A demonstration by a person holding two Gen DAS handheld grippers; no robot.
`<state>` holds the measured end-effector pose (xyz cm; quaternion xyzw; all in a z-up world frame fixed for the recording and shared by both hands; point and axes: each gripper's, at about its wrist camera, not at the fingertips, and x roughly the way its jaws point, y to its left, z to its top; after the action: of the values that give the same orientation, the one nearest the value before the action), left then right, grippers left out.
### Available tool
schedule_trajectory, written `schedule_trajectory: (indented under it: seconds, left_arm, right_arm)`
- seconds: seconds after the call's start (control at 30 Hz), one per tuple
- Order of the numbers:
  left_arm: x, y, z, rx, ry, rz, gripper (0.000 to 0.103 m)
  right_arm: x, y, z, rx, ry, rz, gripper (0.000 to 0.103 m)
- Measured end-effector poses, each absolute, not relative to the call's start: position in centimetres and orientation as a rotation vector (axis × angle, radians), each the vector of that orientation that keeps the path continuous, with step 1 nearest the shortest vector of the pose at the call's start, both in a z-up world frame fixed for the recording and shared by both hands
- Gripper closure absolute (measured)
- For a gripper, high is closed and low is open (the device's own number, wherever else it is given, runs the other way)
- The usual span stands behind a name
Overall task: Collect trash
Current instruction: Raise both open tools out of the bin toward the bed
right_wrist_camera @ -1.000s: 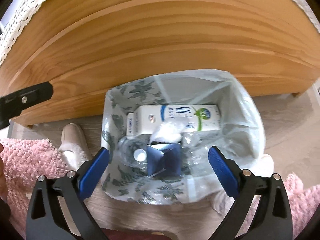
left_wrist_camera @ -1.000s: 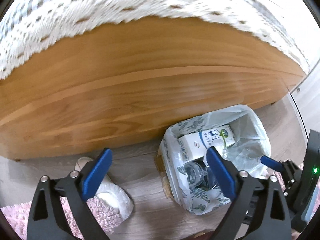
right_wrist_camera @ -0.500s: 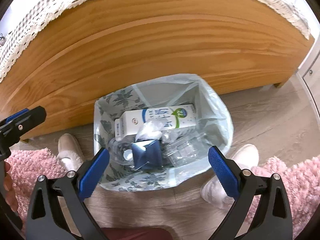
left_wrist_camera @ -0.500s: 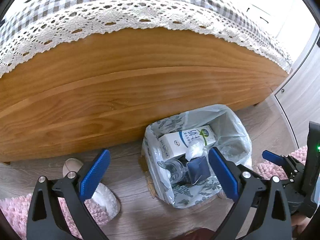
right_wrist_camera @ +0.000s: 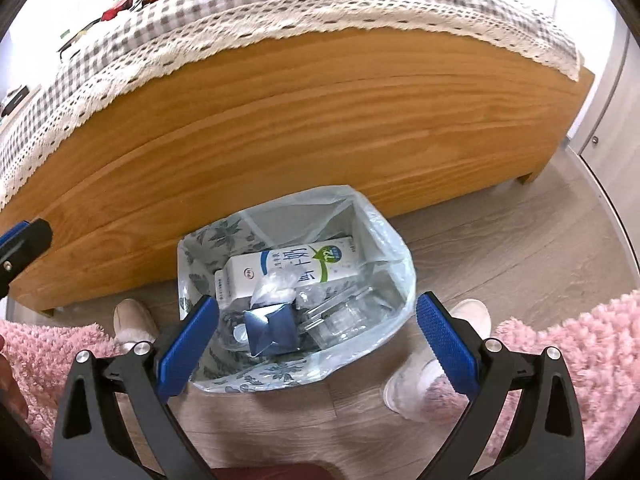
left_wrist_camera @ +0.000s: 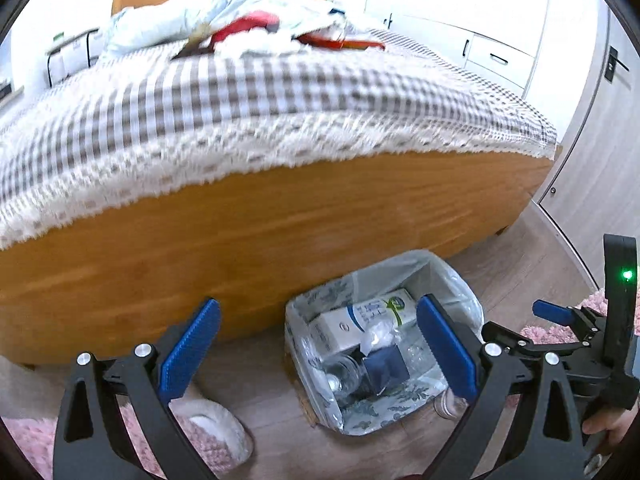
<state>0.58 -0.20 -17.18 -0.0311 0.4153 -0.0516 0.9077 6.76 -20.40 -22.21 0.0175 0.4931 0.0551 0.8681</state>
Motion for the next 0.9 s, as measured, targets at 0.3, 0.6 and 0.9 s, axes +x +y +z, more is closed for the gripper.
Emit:
schedule_trajectory:
  seconds: [0.3,0.6,0.9]
  left_arm:
    - [-0.2,-0.9,-13.9,-0.044,0.789,-0.141,0.008]
    - [-0.5,-0.7,-10.4,-0.060,0.714,-0.124,0.008]
    - [-1.4,-0.4,-7.4,-0.062,0.593,-0.104,0.008]
  right_arm:
    - [6.0,-22.3,-19.0,0.047,0.975,0.096,0.008]
    - [5.5,-24.6,-14.4,0.068,0.849,0.068,0.008]
    - [5.5,-24.7,-11.7,0.098,0.766,0.098,0.008]
